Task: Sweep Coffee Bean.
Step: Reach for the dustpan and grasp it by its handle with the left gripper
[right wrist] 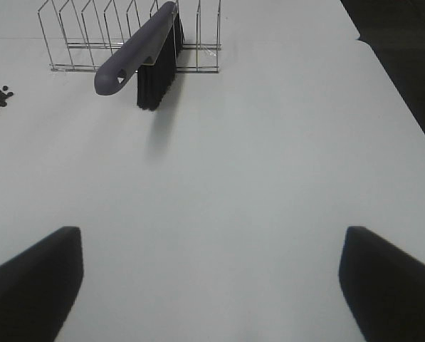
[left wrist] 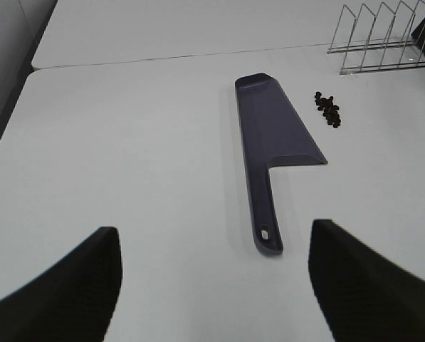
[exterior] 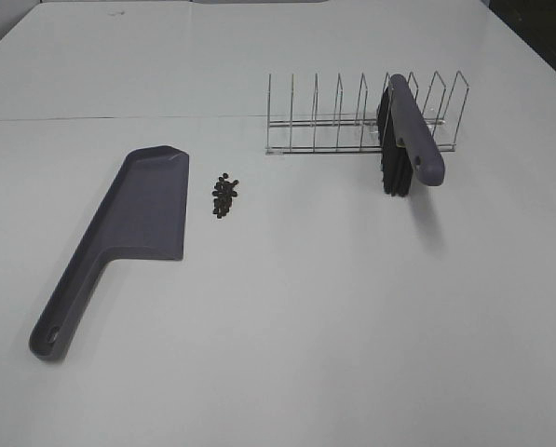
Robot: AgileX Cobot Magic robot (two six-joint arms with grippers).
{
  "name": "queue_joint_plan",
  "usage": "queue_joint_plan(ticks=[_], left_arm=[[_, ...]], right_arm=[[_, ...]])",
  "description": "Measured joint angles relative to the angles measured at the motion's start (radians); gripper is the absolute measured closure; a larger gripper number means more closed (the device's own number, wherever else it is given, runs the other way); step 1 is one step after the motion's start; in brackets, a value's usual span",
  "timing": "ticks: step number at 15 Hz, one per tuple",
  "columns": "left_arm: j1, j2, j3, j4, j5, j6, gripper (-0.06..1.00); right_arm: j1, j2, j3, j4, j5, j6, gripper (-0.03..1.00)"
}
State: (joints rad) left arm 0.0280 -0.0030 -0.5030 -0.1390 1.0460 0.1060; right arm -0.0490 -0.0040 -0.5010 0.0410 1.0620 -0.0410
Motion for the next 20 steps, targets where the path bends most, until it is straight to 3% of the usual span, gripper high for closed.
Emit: queue_joint_plan(ticks=[20], left_arm=[[0.0, 0.0, 0.0, 0.0, 0.0, 0.001, 0.25]], right_arm=[[0.0, 0.0, 0.0, 0.0, 0.0, 0.0, 0.11]])
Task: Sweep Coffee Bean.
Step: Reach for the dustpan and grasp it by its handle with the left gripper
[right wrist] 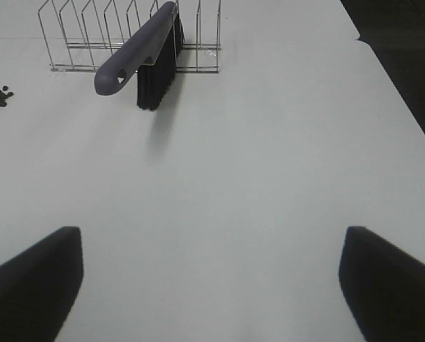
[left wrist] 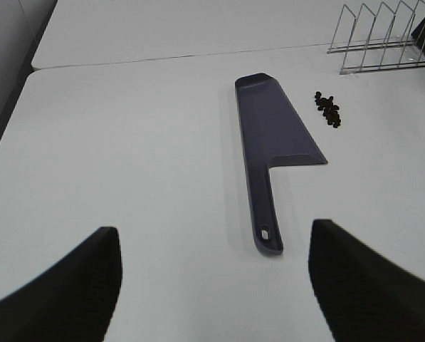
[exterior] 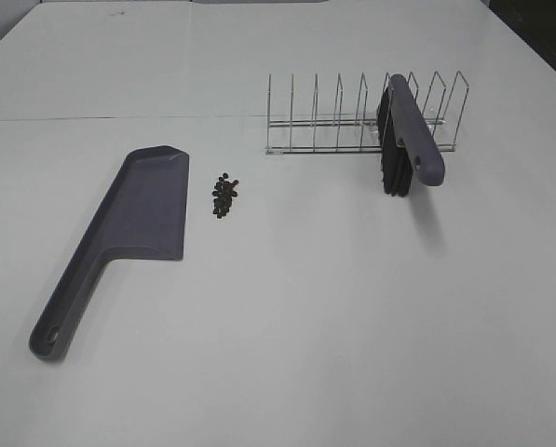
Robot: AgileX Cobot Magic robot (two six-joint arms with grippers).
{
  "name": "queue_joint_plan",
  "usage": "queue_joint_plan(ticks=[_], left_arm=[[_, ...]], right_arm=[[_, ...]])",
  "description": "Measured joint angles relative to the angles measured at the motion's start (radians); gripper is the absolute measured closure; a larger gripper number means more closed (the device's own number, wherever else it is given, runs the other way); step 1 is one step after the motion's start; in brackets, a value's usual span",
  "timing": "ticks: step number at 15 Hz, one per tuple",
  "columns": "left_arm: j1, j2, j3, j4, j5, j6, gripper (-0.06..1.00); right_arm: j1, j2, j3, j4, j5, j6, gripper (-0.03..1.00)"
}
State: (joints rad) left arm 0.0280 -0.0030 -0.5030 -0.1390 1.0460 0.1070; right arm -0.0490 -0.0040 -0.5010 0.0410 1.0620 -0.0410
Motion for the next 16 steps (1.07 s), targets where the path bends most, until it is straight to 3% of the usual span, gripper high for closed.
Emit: queue_joint_plan(ticks=[16], left_arm=[[0.0, 0.0, 0.0, 0.0, 0.0, 0.001, 0.25]], right_arm=[[0.0, 0.0, 0.0, 0.0, 0.0, 0.0, 0.11]])
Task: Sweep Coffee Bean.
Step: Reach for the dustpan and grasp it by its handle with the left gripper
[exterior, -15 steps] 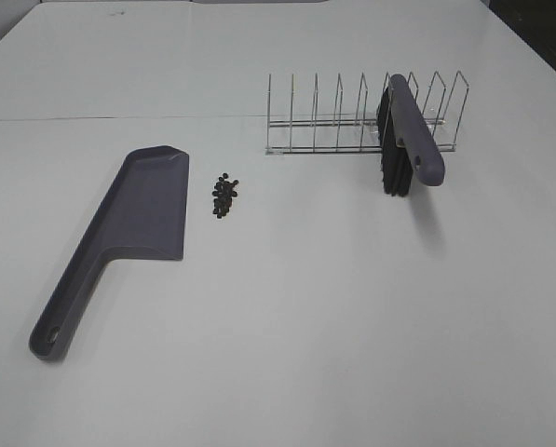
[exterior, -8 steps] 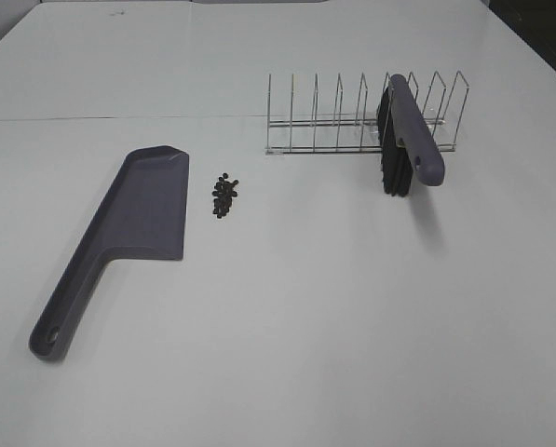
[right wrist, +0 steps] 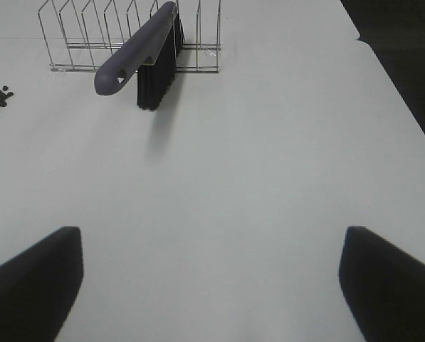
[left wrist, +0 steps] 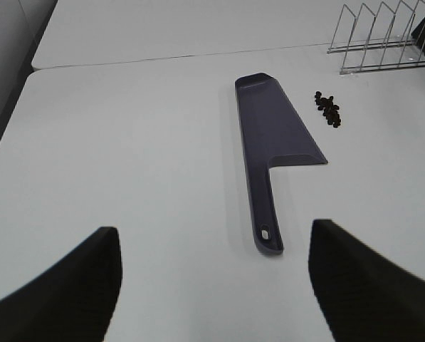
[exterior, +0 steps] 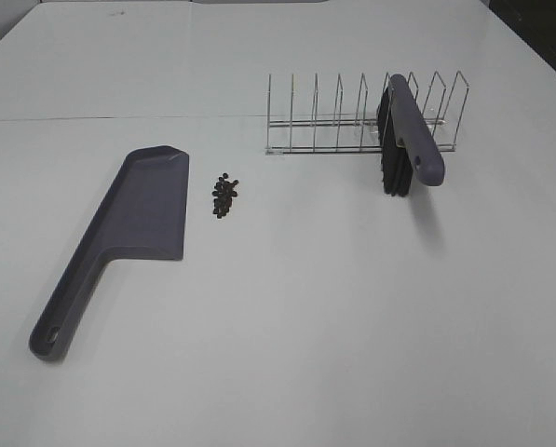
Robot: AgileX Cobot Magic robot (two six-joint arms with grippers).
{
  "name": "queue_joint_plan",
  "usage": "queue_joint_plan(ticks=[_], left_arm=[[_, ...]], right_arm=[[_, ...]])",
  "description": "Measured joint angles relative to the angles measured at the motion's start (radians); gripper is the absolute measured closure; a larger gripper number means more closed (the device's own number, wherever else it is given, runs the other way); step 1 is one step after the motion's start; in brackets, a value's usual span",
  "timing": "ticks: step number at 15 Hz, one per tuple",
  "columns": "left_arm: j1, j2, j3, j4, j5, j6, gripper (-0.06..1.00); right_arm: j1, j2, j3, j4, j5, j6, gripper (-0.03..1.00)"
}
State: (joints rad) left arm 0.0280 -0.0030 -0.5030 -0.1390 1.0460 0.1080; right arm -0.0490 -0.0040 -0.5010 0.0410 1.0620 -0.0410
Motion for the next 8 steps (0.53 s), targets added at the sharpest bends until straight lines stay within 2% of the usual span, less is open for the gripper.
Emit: queue_joint_plan(ticks=[8], left_arm=[[0.0, 0.0, 0.0, 0.0, 0.0, 0.001, 0.25]], right_arm=[[0.0, 0.0, 0.0, 0.0, 0.0, 0.0, 0.11]])
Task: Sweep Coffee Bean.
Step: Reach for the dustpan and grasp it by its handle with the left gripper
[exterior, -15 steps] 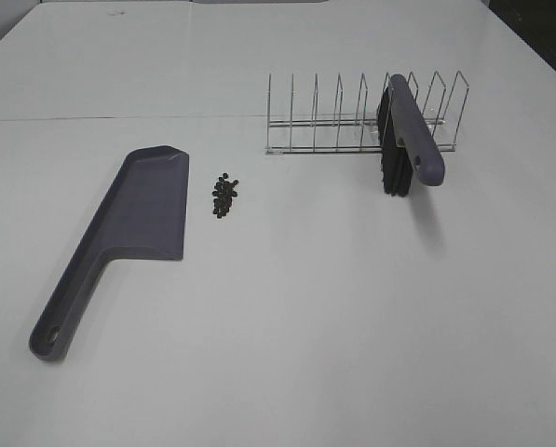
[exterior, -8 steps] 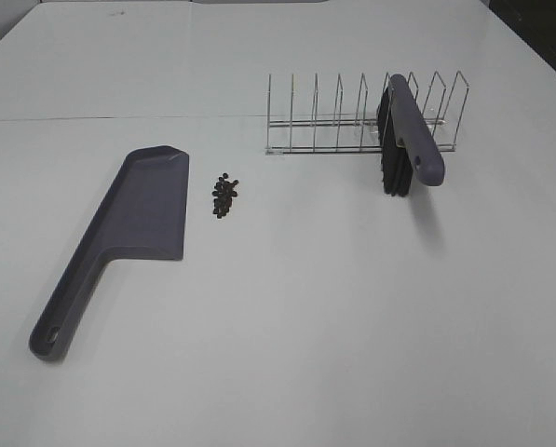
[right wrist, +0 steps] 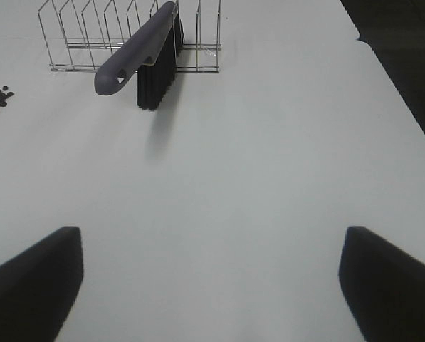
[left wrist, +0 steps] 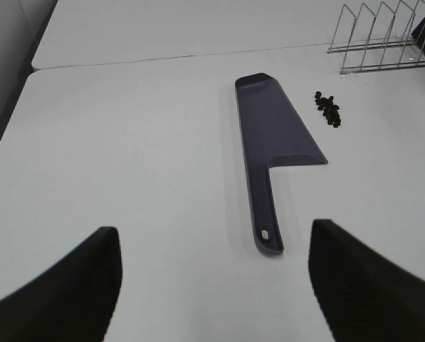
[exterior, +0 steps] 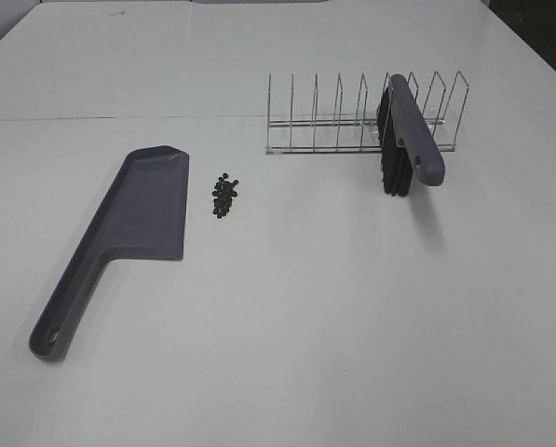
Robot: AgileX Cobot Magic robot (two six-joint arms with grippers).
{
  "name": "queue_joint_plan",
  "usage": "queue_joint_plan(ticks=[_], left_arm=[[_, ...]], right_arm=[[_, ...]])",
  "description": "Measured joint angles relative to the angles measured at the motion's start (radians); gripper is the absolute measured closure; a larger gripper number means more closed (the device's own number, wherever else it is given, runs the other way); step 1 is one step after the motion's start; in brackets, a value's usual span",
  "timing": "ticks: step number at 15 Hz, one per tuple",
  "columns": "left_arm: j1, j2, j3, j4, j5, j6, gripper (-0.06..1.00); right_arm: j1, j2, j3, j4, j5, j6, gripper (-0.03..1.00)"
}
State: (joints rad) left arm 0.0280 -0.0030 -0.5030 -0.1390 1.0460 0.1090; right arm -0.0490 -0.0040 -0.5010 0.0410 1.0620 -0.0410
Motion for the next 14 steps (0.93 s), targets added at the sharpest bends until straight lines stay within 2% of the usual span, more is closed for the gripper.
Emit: queue_joint_plan(ticks=[14], left_arm=[[0.0, 0.0, 0.0, -0.016, 0.0, 0.0, 0.25]], right_arm=[[0.0, 0.0, 0.0, 0.0, 0.0, 0.0, 0.11]])
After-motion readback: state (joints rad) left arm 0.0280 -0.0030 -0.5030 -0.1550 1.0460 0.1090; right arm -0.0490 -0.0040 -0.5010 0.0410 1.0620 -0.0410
